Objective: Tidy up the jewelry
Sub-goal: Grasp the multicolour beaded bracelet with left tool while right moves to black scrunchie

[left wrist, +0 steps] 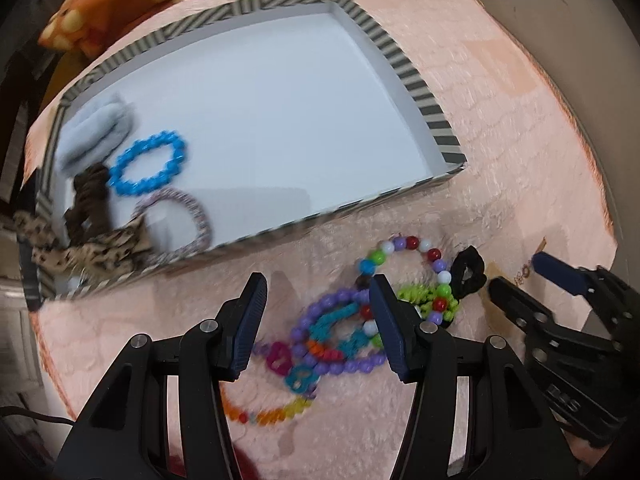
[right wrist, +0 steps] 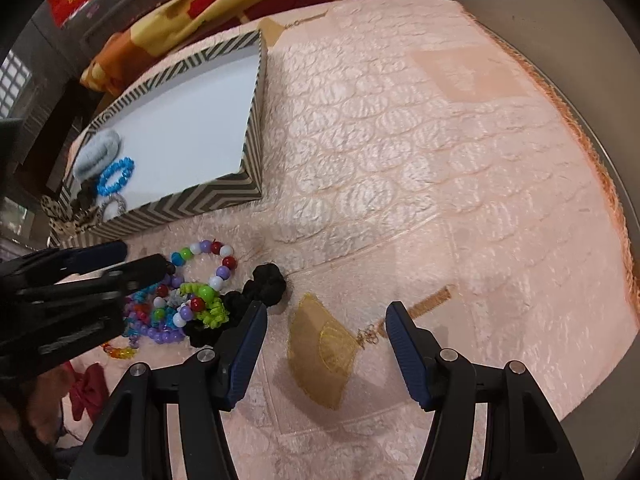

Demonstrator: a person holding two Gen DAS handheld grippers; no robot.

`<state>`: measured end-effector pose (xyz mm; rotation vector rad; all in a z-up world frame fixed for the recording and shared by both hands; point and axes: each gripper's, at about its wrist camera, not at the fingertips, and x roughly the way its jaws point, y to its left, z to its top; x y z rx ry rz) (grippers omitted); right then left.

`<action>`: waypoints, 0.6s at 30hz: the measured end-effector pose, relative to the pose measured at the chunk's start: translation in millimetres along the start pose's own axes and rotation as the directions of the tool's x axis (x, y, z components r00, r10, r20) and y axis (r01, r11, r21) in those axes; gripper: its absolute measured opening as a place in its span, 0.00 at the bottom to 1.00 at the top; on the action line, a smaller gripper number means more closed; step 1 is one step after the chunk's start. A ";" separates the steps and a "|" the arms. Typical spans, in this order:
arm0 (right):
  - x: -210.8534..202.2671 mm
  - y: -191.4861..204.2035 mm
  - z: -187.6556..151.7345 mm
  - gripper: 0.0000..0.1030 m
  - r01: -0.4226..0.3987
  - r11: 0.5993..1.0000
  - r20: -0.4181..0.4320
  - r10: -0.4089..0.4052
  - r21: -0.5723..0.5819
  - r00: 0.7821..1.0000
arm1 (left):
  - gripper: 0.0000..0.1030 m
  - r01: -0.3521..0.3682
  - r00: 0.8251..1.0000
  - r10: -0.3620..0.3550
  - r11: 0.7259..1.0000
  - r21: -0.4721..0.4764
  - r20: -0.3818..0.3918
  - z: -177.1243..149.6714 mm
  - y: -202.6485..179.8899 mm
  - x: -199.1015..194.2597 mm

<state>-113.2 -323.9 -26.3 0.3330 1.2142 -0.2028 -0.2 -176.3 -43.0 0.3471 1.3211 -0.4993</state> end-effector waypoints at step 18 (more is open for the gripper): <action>21.5 19.0 14.0 0.58 -0.114 0.993 -0.019 0.114 0.035 0.993 | 0.08 0.105 0.994 -0.106 0.994 0.040 0.027 6.3 23.9 -17.9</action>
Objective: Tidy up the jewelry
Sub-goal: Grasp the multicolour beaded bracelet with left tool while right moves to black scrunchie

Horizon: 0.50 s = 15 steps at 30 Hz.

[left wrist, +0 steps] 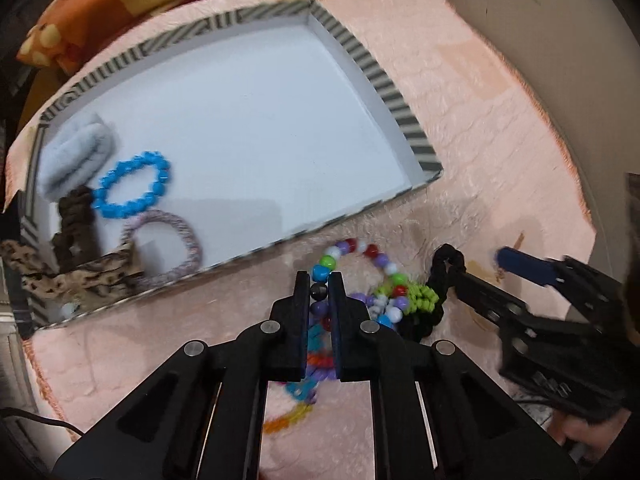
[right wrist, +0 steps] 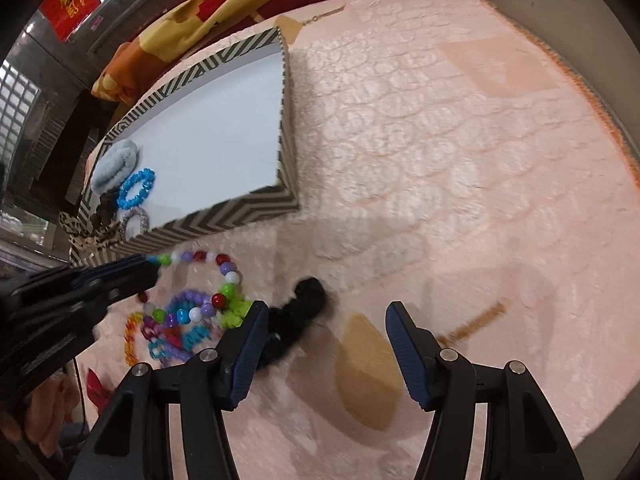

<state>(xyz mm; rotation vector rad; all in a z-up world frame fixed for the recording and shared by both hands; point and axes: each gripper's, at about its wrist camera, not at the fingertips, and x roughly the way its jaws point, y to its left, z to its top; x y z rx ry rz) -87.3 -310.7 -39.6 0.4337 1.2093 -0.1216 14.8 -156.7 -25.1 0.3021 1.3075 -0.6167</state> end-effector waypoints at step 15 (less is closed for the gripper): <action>-40.9 9.5 6.8 0.11 -0.023 0.998 0.082 0.028 -0.059 0.996 | 0.07 0.061 0.995 -0.052 0.992 -0.111 0.082 -26.5 29.7 -50.9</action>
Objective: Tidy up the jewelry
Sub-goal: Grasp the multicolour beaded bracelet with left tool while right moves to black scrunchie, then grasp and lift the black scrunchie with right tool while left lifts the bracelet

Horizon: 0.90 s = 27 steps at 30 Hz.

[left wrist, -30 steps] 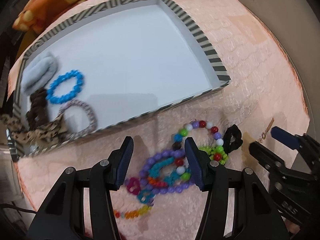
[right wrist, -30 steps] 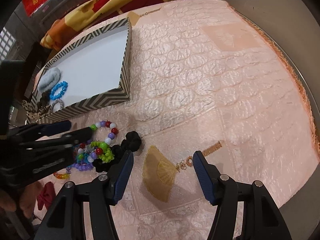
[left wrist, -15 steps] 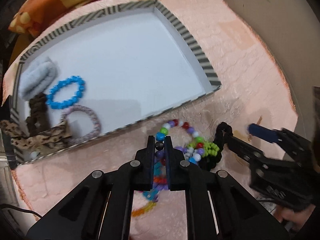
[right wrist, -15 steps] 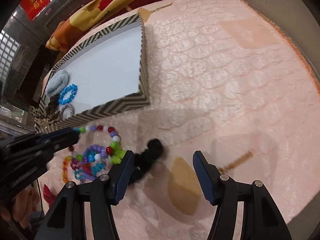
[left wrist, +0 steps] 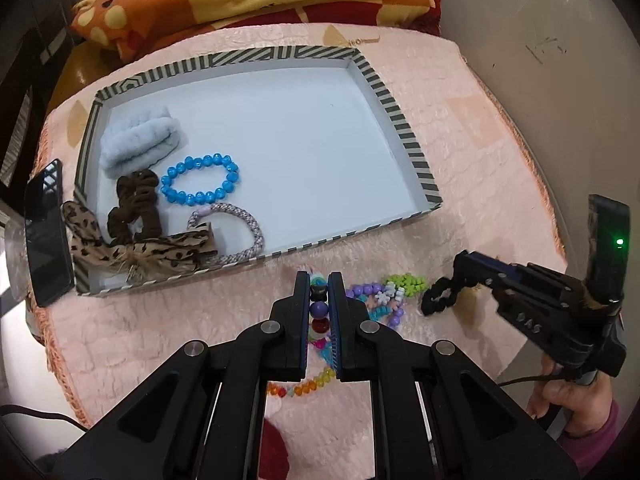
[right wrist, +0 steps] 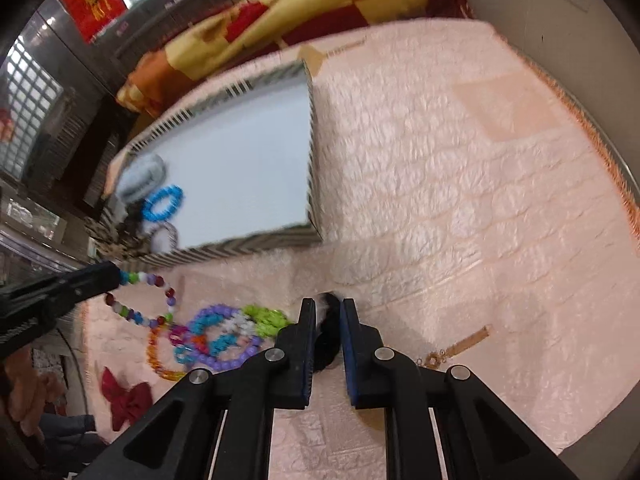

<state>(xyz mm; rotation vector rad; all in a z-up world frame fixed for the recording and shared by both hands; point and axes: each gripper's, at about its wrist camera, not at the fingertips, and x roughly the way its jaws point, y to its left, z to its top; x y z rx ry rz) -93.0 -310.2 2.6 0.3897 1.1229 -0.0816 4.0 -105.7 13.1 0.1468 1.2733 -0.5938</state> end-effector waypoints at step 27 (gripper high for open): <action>23.5 4.4 -5.0 0.11 0.010 0.999 -0.039 -0.009 0.040 0.999 | 0.07 -0.088 0.992 0.092 0.995 -0.050 0.084 74.7 41.5 -32.5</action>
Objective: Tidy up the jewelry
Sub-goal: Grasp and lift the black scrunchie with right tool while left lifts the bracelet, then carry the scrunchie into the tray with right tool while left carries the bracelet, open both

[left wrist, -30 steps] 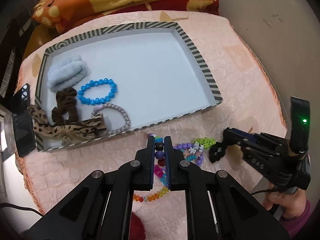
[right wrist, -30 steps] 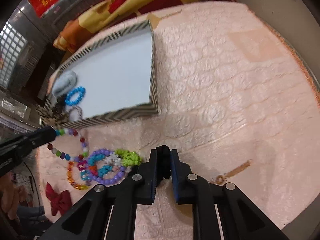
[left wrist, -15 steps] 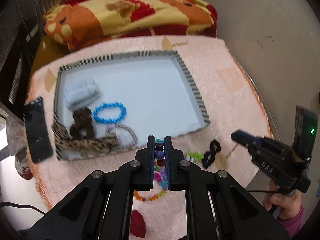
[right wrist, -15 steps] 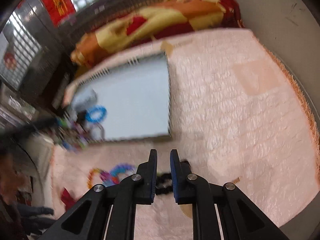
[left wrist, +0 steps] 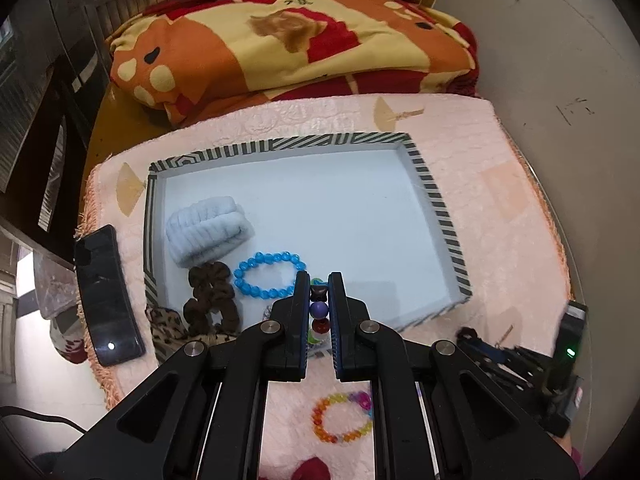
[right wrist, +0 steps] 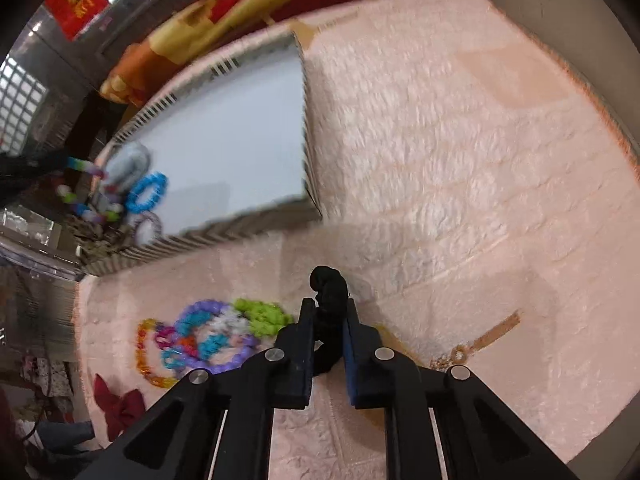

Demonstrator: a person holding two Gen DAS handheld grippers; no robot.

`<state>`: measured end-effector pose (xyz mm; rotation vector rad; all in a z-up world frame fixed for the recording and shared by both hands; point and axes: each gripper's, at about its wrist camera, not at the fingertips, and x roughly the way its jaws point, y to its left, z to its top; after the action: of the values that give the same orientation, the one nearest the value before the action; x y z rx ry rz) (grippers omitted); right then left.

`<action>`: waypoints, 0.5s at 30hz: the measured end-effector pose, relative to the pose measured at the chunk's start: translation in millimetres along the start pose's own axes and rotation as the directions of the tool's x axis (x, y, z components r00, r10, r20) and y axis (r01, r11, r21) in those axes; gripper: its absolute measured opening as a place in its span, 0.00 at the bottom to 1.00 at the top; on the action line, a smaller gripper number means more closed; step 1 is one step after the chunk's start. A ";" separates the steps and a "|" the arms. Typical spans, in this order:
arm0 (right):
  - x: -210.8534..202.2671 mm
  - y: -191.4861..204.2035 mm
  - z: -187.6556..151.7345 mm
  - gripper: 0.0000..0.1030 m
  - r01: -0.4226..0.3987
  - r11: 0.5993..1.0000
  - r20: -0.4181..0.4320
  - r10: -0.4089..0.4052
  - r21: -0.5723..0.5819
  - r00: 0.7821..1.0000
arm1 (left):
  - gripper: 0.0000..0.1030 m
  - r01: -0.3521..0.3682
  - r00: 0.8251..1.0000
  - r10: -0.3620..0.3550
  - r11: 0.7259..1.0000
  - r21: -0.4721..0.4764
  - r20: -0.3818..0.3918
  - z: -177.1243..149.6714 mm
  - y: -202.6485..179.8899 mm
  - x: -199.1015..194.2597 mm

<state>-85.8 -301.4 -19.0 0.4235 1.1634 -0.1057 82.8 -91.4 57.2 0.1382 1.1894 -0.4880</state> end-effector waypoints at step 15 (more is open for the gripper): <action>-3.3 84.4 72.9 0.11 -0.074 0.989 0.067 0.083 -0.131 0.994 | 0.07 -0.021 1.000 0.021 1.000 -0.009 -0.019 37.8 23.1 38.0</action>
<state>1.1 -251.9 30.5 0.3487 1.0739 0.0223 135.9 -95.4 33.2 0.1480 1.2069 -0.4637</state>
